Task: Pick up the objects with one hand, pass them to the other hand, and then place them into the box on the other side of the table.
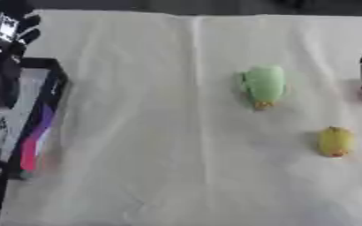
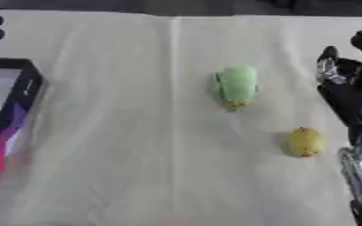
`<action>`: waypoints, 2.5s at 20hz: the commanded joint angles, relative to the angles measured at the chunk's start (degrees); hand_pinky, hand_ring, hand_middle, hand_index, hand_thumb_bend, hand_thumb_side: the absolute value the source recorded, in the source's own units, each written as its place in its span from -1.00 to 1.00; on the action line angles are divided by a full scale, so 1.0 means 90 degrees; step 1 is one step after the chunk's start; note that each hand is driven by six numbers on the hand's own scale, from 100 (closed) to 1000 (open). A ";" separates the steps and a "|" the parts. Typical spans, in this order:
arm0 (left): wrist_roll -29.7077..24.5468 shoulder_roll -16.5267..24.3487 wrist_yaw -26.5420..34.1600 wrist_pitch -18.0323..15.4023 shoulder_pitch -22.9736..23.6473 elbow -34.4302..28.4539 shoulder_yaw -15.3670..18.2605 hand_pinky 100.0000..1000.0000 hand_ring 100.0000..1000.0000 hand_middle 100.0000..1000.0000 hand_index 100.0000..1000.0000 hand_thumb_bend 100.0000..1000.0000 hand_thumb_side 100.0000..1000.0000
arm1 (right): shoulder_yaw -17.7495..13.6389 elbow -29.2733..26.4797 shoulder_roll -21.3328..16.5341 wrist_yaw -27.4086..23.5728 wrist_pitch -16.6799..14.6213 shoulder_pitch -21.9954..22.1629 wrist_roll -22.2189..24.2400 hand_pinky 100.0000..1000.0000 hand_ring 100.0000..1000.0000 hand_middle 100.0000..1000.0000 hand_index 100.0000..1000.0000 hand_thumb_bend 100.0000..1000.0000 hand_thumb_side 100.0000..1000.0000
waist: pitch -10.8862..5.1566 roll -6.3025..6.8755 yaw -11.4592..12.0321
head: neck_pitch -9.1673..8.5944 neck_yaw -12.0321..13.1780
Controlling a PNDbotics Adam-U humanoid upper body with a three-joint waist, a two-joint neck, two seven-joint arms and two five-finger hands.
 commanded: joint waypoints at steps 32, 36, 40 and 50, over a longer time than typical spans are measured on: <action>0.0029 0.0466 -0.0054 0.0002 0.0131 -0.0105 0.0022 0.78 0.59 0.41 0.58 0.28 -0.12 | -0.0940 -0.0099 -0.4476 -0.0576 0.2547 0.0989 0.2296 0.79 0.78 0.88 0.87 -0.22 -0.60 | -0.0193 -0.0252 -0.0149 | -0.0127 -0.1096; 0.0010 0.0472 -0.0063 0.0013 0.0117 -0.0110 0.0003 0.78 0.59 0.41 0.58 0.28 -0.12 | -0.0851 0.0095 -0.4857 0.0167 0.2946 0.0798 0.3303 0.82 0.81 0.88 0.88 -0.09 -0.71 | -0.0166 -0.0270 -0.0113 | -0.0199 -0.1181; -0.0018 0.0474 -0.0073 0.0022 0.0092 -0.0115 -0.0020 0.78 0.60 0.40 0.58 0.28 -0.12 | -0.0736 0.0506 -0.5002 0.0783 0.2934 0.0477 0.4318 0.86 0.85 0.88 0.88 -0.07 -0.75 | -0.0133 -0.0302 -0.0059 | -0.0265 -0.1291; -0.0070 0.0465 -0.0049 0.0035 -0.0020 -0.0164 -0.0060 0.79 0.60 0.40 0.58 0.27 -0.12 | -0.0546 0.0882 -0.5100 0.1575 0.2559 0.0235 0.5246 0.96 0.94 0.90 0.86 -0.12 -1.00 | 0.0046 -0.0343 0.0061 | -0.0375 -0.1275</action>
